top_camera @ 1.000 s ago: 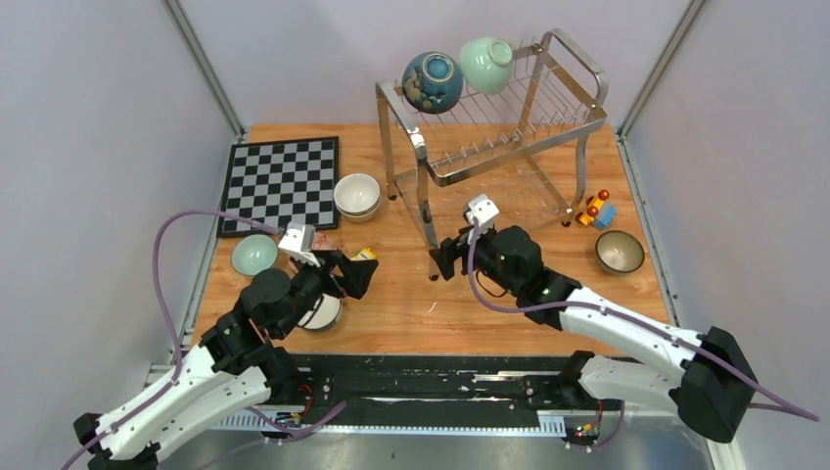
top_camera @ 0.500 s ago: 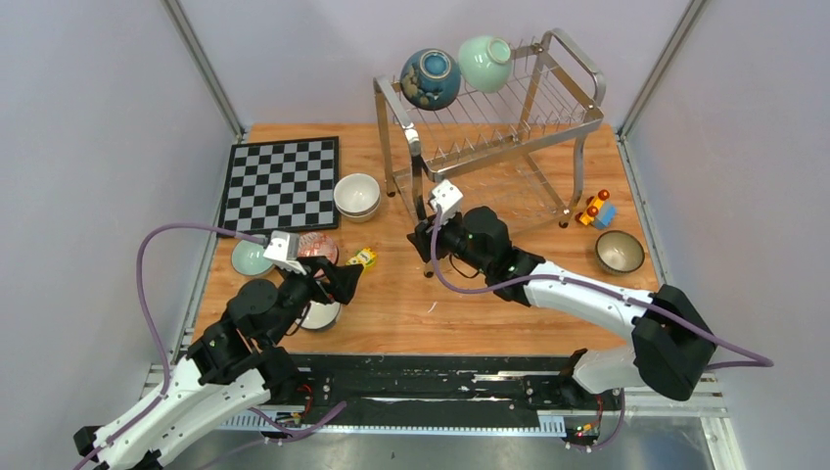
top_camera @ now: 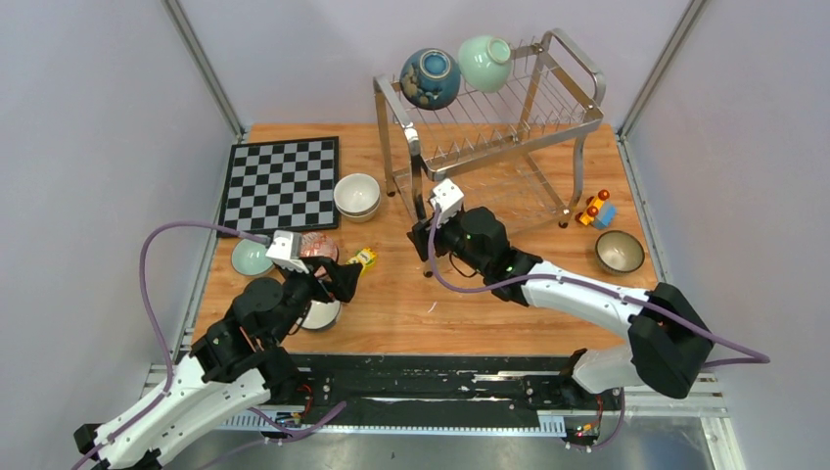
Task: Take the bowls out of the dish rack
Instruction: Adjust the dish rack at the center of the board.
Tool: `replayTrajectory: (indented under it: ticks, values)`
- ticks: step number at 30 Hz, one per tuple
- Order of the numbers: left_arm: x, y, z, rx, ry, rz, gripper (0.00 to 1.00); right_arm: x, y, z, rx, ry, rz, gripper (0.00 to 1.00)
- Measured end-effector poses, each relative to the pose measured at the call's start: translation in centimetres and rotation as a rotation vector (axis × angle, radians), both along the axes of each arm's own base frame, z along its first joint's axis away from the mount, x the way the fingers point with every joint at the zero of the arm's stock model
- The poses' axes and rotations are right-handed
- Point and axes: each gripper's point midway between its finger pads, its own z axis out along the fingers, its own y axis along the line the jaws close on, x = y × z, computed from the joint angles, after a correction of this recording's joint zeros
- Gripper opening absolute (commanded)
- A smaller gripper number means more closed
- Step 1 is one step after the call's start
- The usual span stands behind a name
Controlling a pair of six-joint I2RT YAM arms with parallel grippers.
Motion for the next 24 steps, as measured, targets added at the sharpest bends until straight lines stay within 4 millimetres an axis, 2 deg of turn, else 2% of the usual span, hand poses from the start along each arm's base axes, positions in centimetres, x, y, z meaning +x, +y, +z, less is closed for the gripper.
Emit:
replayTrajectory:
  ticks: [3,7,13,17,24]
  values:
    - [0.1,0.1,-0.2,0.007,0.004,0.009,0.99,0.5,0.1,-0.1,-0.006,-0.007,-0.019,0.64]
    - [0.3,0.3,-0.2,0.012,0.003,0.021,0.99,1.0,0.7,-0.2,-0.009,-0.01,-0.02,0.44]
    - [0.5,0.4,-0.1,0.026,-0.008,0.032,0.99,1.0,0.8,-0.5,-0.007,0.002,-0.018,0.22]
    - [0.9,0.0,-0.4,0.042,-0.005,0.031,0.99,0.8,0.7,-0.5,0.0,0.01,-0.019,0.01]
    - [1.8,-0.7,-0.6,0.084,-0.013,0.033,1.0,-0.3,-0.5,-0.6,0.003,0.015,-0.02,0.0]
